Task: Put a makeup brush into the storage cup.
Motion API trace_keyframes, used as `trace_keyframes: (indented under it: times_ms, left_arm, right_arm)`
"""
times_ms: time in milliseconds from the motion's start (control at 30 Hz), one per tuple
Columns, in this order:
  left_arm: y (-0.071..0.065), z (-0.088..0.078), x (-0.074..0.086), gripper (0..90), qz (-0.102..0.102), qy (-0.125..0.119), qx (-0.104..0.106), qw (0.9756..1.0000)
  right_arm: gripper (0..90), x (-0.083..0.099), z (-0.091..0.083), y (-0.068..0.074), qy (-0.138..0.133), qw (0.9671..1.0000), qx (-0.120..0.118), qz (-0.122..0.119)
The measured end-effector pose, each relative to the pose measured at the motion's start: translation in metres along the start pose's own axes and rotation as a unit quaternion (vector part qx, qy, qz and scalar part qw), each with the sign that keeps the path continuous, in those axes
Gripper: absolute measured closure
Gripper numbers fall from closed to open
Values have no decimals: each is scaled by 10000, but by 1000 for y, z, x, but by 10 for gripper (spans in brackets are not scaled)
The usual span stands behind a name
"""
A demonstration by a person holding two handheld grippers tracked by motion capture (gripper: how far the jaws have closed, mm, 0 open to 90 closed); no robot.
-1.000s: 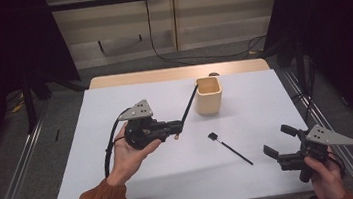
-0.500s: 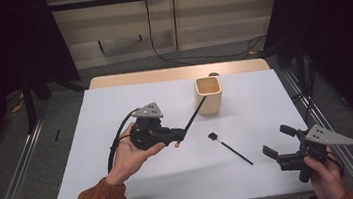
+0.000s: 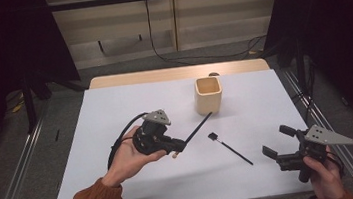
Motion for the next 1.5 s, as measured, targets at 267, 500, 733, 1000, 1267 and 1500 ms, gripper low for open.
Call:
trace_keyframes:
  times_ms: [267, 500, 733, 1000, 1267, 1500]
  left_arm:
    - [0, 6, 3, 842, 9, 629, -213, 9978]
    - [-5, 20, 10, 842, 57, 1342, -259, 9906]
    - [-6, 26, 14, 842, 211, 1716, -312, 9844]
    - [-1, 26, 19, 841, 120, 2021, -243, 9790]
    - [0, 33, 27, 841, 167, 2387, -169, 9708]
    - [-1, 31, 27, 841, 210, 2297, -117, 9730]
  right_arm:
    - [0, 0, 0, 0, 11, 10000, -21, -1]
    - [0, 1, 1, 0, 27, 10000, -32, 10]
    - [0, 1, 1, 0, 35, 10000, -34, 1]
    - [0, 1, 1, -1, 54, 10000, -28, 30]
    - [0, 2, 2, 0, 89, 9999, -52, 33]
    - [0, 1, 1, -1, 41, 10000, -23, 18]
Point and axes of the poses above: each handheld gripper's, and its own axes: z roughly forward along the jaws, x roughly out of its underside, y roughly to its left, the point moved 5 cm from there along z, roughly forward along the jaws, and after that the axes turned 3 degrees about -z, right-handed, at the moved point
